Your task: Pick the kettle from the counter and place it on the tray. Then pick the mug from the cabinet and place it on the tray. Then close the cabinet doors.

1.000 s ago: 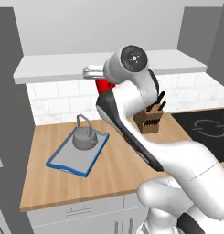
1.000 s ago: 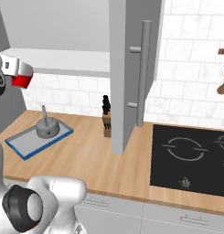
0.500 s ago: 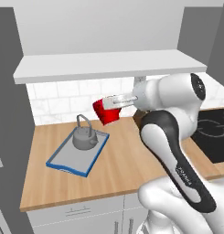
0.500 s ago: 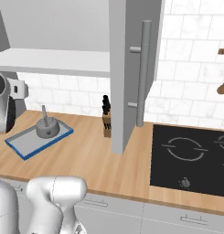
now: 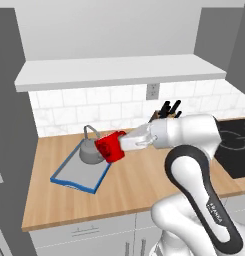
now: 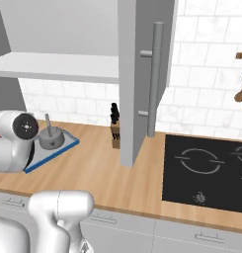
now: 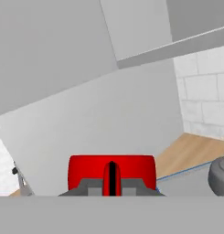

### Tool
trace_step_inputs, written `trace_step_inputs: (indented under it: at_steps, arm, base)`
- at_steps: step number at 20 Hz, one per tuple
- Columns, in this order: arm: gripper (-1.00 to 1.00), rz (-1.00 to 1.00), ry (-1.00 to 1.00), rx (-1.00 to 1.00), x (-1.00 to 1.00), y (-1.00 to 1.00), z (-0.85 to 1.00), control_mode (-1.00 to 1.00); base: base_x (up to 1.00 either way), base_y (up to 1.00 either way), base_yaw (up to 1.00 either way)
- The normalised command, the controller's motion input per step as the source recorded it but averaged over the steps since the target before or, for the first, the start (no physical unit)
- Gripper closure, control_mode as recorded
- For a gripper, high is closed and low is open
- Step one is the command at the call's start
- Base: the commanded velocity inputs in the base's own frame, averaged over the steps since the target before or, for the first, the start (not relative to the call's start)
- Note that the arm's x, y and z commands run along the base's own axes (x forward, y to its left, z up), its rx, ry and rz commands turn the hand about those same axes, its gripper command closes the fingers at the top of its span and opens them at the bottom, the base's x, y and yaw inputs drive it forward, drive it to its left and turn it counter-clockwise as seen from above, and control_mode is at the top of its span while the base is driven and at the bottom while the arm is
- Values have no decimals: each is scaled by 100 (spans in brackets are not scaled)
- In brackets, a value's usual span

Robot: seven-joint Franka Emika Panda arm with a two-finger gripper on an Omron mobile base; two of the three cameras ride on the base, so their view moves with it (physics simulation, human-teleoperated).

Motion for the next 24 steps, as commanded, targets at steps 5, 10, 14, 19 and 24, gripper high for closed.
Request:
trace_step_inputs:
  at_steps: [5,10,14,19,24]
  arm:
    - [100,10,-15,2,5,25,-43,-100]
    - [100,14,-20,0,12,10,-52,-100]
    - [100,8,-19,0,27,11,-55,-100]
    - [100,2,-10,0,49,28,-56,-100]
    - [100,0,0,-1,60,32,-49,-100]
  base:
    - [0,0,0]
    - [0,0,0]
    - [0,0,0]
    - [0,0,0]
    - [0,0,0]
